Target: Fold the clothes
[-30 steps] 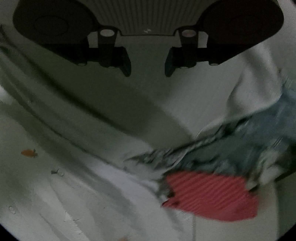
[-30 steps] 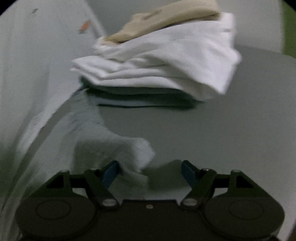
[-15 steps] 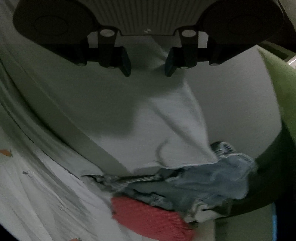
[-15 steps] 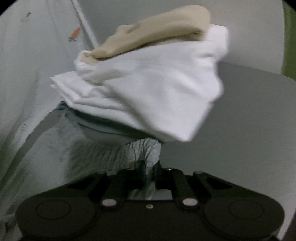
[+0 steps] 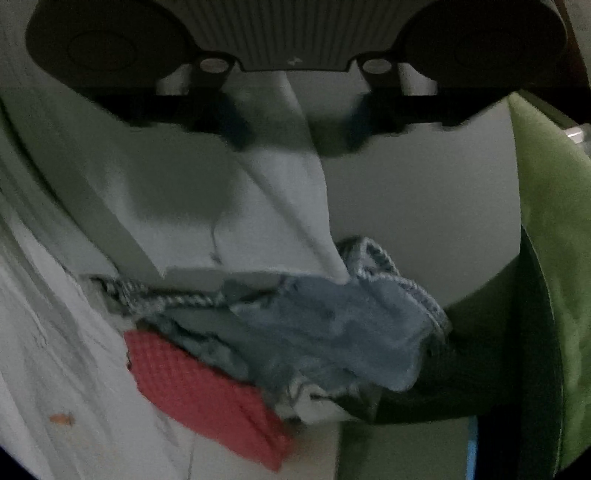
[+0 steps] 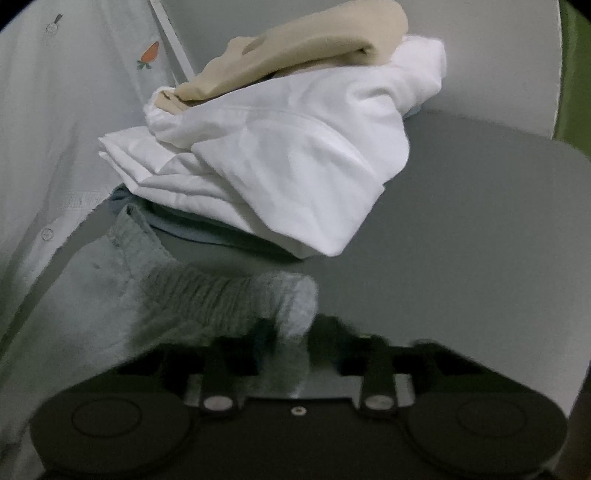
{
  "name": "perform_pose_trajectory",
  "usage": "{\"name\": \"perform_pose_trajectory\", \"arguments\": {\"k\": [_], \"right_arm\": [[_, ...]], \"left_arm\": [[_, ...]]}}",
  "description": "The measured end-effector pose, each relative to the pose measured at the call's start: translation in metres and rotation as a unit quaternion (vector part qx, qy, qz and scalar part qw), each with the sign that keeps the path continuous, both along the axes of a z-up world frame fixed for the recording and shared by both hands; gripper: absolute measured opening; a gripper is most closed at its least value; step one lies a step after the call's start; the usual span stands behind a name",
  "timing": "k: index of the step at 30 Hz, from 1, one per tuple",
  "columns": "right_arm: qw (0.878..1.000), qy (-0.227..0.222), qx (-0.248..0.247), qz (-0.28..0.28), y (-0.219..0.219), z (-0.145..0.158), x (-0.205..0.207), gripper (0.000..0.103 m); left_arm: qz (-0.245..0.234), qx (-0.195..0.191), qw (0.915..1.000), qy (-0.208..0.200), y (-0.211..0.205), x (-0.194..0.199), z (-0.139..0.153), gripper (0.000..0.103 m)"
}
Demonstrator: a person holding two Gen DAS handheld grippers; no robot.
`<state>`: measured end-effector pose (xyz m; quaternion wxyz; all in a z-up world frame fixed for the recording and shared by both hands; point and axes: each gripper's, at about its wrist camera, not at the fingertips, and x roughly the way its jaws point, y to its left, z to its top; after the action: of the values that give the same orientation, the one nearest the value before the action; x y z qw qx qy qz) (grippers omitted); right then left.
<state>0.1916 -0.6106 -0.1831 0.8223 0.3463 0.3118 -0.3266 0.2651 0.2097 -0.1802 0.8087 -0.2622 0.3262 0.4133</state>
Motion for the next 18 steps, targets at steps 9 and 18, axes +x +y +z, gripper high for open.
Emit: {"name": "perform_pose_trajectory", "arguments": {"k": [9,18], "right_arm": [[0.999,-0.006,-0.01,-0.034,-0.02,0.025,-0.018,0.007],[0.998,0.016,0.001,-0.058,-0.021,0.008,-0.019,0.008]], "left_arm": [[0.006,-0.019,0.9995,-0.026,0.01,-0.042,0.014,0.0],[-0.024,-0.005,0.9993,-0.027,-0.003,-0.071,0.015,0.001]]}}
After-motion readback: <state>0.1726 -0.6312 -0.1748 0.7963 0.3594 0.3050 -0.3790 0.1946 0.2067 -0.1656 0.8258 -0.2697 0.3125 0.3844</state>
